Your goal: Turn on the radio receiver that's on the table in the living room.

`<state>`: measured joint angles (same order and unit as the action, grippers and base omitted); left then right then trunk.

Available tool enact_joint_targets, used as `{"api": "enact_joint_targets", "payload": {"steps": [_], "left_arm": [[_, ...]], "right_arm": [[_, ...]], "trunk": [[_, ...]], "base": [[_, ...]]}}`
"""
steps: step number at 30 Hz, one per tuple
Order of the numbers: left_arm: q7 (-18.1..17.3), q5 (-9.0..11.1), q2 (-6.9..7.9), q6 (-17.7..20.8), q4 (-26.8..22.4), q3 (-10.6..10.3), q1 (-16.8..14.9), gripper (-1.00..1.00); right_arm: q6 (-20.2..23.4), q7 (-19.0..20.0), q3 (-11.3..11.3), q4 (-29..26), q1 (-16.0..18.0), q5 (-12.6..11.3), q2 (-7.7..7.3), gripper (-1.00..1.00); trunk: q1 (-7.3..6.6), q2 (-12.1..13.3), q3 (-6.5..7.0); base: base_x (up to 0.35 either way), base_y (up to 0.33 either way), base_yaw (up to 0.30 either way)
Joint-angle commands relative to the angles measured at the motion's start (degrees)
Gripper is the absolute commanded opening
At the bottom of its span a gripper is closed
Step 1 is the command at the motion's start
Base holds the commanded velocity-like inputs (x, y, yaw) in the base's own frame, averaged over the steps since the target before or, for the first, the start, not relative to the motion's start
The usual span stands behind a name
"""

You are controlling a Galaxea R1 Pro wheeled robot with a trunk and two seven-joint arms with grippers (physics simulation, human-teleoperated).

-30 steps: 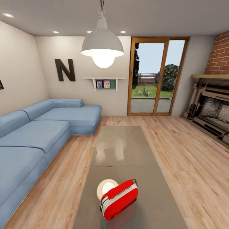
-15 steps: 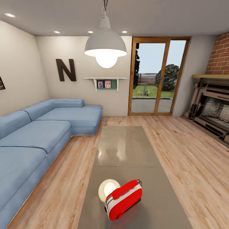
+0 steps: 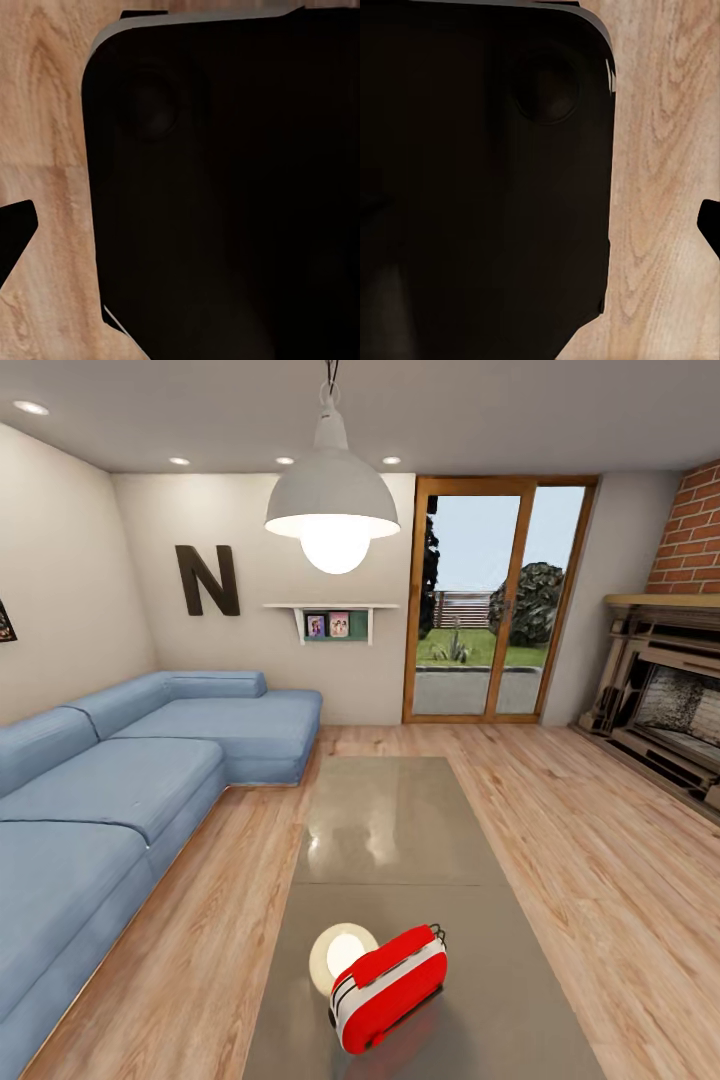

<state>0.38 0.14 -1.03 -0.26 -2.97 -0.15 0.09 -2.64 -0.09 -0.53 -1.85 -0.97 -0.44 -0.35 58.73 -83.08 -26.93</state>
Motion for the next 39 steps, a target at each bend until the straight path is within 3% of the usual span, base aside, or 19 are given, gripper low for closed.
{"api": "enact_joint_targets", "payload": {"steps": [1, 21, 39], "left_arm": [[0.05, 0.04, -0.06, 0.04, -0.54, 0.10, 0.00, 1.00], [0.23, 0.47, -1.18, 0.50, -1.86, 0.41, 0.00, 1.00], [0.23, 0.39, -1.43, 0.61, -1.80, 0.41, 0.00, 1.00]], "right_arm": [[-0.01, 0.00, 0.00, 0.00, 0.00, 0.00, 0.00, 1.00], [-0.08, 0.00, 0.00, 0.00, 0.00, 0.00, -0.12, 1.00], [-0.08, 0.00, 0.11, 0.00, 0.00, 0.00, -0.12, 1.00]], "trunk": [[0.00, 0.00, 0.00], [0.00, 0.00, 0.00], [-3.95, 7.22, 3.23]], "base": [[0.000, 0.000, 0.000], [0.000, 0.000, 0.000], [0.000, 0.000, 0.000]]}}
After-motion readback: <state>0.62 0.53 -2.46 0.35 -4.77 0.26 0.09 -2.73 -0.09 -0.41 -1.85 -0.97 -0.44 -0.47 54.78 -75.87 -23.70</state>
